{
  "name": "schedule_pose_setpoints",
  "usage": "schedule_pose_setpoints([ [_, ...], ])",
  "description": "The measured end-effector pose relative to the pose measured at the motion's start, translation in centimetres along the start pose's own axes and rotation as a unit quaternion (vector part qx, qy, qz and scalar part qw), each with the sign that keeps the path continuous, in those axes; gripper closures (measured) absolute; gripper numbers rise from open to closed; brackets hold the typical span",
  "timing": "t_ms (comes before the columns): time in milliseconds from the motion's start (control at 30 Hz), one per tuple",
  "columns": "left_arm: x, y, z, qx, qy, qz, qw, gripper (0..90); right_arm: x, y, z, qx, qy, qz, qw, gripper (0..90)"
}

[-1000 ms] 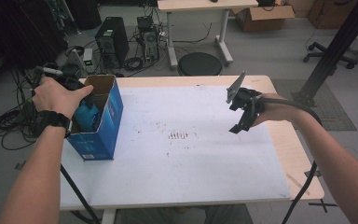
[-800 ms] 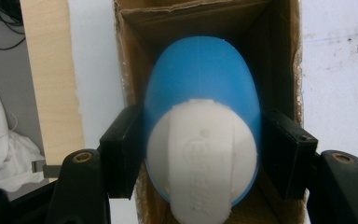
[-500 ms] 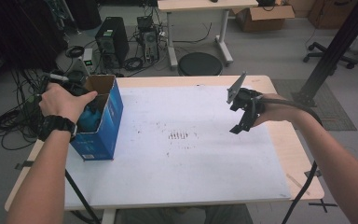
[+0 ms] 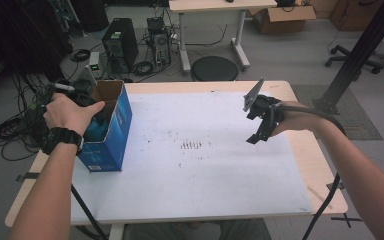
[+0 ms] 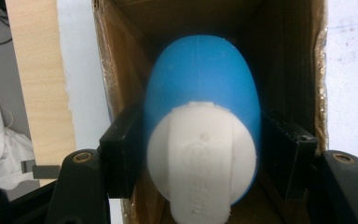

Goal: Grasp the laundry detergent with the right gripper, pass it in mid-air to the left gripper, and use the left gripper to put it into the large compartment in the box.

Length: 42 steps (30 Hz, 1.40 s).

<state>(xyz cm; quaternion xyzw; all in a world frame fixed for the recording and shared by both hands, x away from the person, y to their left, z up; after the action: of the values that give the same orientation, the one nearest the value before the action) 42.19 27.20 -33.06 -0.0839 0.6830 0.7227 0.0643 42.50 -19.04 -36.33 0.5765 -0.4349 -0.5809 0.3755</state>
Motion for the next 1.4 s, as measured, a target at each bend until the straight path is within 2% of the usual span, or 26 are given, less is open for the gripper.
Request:
schedule_pose_setpoints([
  [800,0.1,-0.4,-0.4,0.001,-0.001,0.007,1.0000,37.2,0.1,0.0,0.2,0.000,-0.002,-0.002,1.0000,7.3],
  [1067,0.2,-0.3,-0.3,0.000,0.001,0.010,0.9999,31.8,0.7,0.3,0.3,0.003,-0.007,-0.001,1.0000,7.4],
  [1233,0.2,0.0,-0.4,0.001,-0.001,0.008,1.0000,28.5,0.9,0.3,0.3,0.002,-0.008,0.000,1.0000,7.4],
  [1400,0.2,1.4,-0.7,0.000,-0.014,0.008,0.9999,25.3,0.8,0.7,0.3,0.003,-0.008,0.000,1.0000,7.3],
])
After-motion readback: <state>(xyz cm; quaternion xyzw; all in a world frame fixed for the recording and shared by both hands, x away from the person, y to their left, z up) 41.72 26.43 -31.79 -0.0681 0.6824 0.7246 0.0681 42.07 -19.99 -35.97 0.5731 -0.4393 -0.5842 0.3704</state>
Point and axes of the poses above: each handheld gripper's, and its own axes: y roughly backward along the jaws, x roughly out of its underside, z roughly to its left, the point moved 7 cm from there along -y, roughly forward along the jaws, and after that the axes turned 6 degrees about y, right-handed, at the moved point
